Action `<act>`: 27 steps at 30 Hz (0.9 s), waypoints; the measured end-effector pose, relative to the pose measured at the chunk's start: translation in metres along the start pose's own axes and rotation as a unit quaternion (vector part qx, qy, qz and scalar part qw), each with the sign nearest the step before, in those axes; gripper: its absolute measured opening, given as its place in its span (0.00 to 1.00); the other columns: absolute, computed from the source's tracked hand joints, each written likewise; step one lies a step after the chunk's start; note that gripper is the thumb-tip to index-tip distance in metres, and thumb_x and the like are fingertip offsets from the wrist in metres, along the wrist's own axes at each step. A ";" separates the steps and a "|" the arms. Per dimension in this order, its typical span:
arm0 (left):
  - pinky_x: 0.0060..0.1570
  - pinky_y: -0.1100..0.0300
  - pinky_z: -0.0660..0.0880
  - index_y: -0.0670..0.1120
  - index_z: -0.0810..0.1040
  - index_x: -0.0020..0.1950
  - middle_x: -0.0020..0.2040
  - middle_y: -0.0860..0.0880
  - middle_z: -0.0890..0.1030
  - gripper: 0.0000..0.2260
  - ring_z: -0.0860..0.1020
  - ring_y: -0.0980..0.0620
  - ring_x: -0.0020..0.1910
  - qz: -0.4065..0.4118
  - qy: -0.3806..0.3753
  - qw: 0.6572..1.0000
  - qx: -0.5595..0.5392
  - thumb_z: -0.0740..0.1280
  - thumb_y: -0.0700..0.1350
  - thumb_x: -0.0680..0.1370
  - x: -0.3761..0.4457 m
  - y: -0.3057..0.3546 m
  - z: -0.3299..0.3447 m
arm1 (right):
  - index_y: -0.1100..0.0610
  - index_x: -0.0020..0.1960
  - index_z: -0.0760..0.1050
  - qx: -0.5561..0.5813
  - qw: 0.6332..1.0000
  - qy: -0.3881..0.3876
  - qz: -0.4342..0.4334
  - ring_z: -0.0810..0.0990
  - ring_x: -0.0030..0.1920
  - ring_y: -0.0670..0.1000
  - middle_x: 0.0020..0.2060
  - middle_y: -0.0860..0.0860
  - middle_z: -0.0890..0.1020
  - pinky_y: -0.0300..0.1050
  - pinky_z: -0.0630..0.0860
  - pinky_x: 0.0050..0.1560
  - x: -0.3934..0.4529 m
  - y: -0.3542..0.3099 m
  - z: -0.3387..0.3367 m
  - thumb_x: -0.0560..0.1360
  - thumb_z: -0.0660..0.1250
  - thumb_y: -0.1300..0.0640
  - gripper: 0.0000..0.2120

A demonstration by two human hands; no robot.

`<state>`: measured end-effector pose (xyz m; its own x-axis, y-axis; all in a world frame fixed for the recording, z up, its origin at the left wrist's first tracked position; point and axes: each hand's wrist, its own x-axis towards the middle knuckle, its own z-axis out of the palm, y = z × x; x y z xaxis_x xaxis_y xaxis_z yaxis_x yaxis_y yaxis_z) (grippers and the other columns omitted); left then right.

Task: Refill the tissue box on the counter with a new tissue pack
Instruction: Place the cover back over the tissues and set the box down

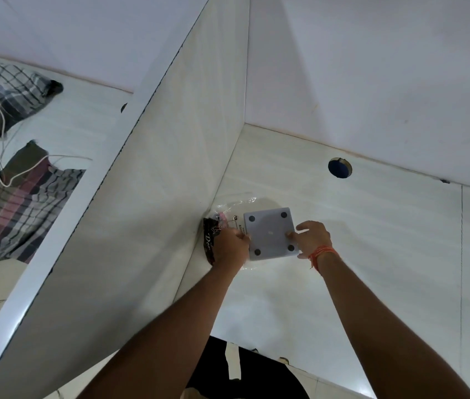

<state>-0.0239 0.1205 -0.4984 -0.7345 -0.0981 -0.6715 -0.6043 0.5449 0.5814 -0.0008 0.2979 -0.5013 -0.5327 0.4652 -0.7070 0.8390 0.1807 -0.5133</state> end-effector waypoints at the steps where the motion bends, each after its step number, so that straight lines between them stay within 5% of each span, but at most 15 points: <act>1: 0.38 0.46 0.84 0.39 0.78 0.47 0.51 0.37 0.84 0.04 0.84 0.38 0.48 -0.058 -0.045 0.995 -0.074 0.67 0.40 0.78 0.000 0.005 -0.003 | 0.59 0.59 0.77 0.029 0.999 -0.043 0.013 0.80 0.55 0.62 0.58 0.59 0.79 0.60 0.82 0.51 0.000 0.000 -0.003 0.72 0.73 0.59 0.17; 3: 0.39 0.43 0.84 0.41 0.74 0.53 0.58 0.37 0.80 0.07 0.81 0.36 0.55 -0.175 -0.143 0.946 -0.232 0.65 0.42 0.78 -0.004 0.018 -0.012 | 0.59 0.56 0.79 0.065 0.994 -0.091 0.003 0.80 0.57 0.63 0.58 0.60 0.80 0.64 0.82 0.51 -0.006 0.002 -0.007 0.73 0.69 0.65 0.12; 5: 0.50 0.37 0.80 0.43 0.77 0.55 0.58 0.38 0.80 0.14 0.79 0.37 0.56 -0.217 -0.190 0.903 -0.319 0.63 0.50 0.77 -0.005 0.024 -0.021 | 0.58 0.52 0.80 0.110 0.990 -0.079 -0.048 0.81 0.57 0.63 0.57 0.60 0.81 0.63 0.82 0.52 -0.015 0.004 -0.010 0.72 0.67 0.71 0.12; 7: 0.57 0.34 0.76 0.42 0.78 0.52 0.55 0.38 0.80 0.20 0.78 0.36 0.57 -0.224 -0.188 0.874 -0.388 0.63 0.59 0.77 -0.004 0.025 -0.028 | 0.55 0.49 0.81 0.181 0.973 -0.059 -0.132 0.81 0.58 0.60 0.55 0.57 0.83 0.58 0.82 0.53 -0.027 0.007 -0.015 0.70 0.67 0.75 0.17; 10: 0.55 0.36 0.78 0.42 0.77 0.51 0.55 0.38 0.77 0.21 0.76 0.35 0.59 -0.224 -0.161 0.841 -0.465 0.70 0.60 0.74 -0.003 0.030 -0.033 | 0.55 0.44 0.81 0.264 0.934 -0.046 -0.236 0.81 0.60 0.54 0.55 0.55 0.83 0.48 0.80 0.55 -0.042 0.012 -0.020 0.67 0.67 0.80 0.21; 13: 0.47 0.44 0.82 0.42 0.79 0.49 0.49 0.39 0.79 0.15 0.79 0.40 0.51 -0.182 -0.173 0.858 -0.449 0.72 0.52 0.72 0.003 0.039 -0.030 | 0.53 0.37 0.80 0.305 0.913 -0.019 -0.270 0.80 0.60 0.55 0.54 0.55 0.83 0.47 0.77 0.54 -0.041 0.009 -0.019 0.66 0.64 0.80 0.22; 17: 0.33 0.58 0.73 0.45 0.76 0.41 0.39 0.46 0.77 0.07 0.76 0.48 0.38 -0.098 -0.150 0.898 -0.402 0.70 0.47 0.69 0.015 0.045 -0.022 | 0.57 0.46 0.79 0.444 0.877 -0.035 -0.181 0.81 0.46 0.49 0.46 0.51 0.83 0.44 0.76 0.42 -0.038 -0.018 -0.020 0.72 0.63 0.70 0.11; 22: 0.37 0.55 0.71 0.48 0.78 0.45 0.39 0.49 0.79 0.06 0.76 0.48 0.40 0.010 -0.078 0.918 -0.389 0.69 0.43 0.68 0.025 0.049 -0.011 | 0.58 0.51 0.76 0.383 0.918 -0.097 -0.034 0.78 0.41 0.54 0.43 0.53 0.80 0.48 0.77 0.41 -0.020 -0.037 -0.023 0.78 0.66 0.54 0.07; 27: 0.45 0.51 0.74 0.51 0.82 0.44 0.43 0.49 0.81 0.06 0.78 0.46 0.46 0.044 -0.071 0.938 -0.338 0.67 0.41 0.75 0.041 0.061 -0.002 | 0.59 0.61 0.74 0.402 0.914 -0.042 -0.045 0.80 0.47 0.56 0.53 0.57 0.80 0.54 0.79 0.46 0.002 -0.039 -0.014 0.78 0.68 0.54 0.15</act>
<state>-0.0914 0.1476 -0.4894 -0.7713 0.0614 -0.6335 -0.6361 -0.1104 0.7637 -0.0332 0.3039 -0.4763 -0.6299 0.4061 -0.6621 0.4571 -0.4953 -0.7387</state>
